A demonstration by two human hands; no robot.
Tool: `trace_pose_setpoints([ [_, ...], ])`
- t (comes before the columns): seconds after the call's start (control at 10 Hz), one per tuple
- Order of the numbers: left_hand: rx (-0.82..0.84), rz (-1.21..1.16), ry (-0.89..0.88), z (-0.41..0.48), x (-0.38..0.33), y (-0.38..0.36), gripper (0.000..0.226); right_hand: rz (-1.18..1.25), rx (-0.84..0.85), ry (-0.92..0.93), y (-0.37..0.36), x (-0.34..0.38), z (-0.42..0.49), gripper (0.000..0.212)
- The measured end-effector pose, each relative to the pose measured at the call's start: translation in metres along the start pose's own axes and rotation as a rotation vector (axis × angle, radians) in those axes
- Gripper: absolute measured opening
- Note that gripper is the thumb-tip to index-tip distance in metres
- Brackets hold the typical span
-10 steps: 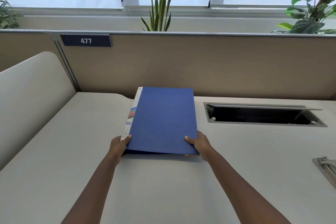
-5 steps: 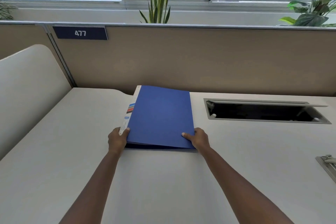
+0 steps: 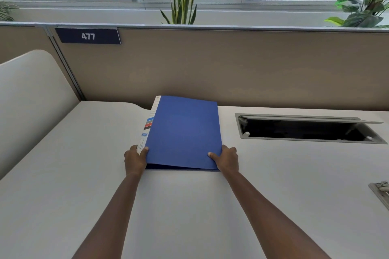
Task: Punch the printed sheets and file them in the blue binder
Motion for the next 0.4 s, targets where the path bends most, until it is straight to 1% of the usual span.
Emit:
trace_pose_setpoints([
  [0.2, -0.006, 0.004, -0.001, 0.002, 0.003, -0.003, 0.047, -0.068, -0.002, 0.052, -0.001, 0.003, 0.001, 0.055],
  [0.3, -0.031, -0.044, 0.041, -0.005, 0.0, 0.004, 0.051, -0.084, 0.019, 0.072, 0.002, 0.0, -0.002, 0.055],
  [0.4, -0.132, -0.135, 0.167, -0.02, 0.0, 0.015, 0.059, -0.051, 0.003, 0.085, 0.006, -0.01, -0.004, 0.052],
])
Point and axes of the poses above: each hand's wrist, its own z-axis towards the middle knuckle, its own y-axis out of the back of the hand, x = y × z, the point moved 10 cm from there along z, towards the middle knuckle, and after that the axes turned 11 degrees about -x, right-handed, at the moved point
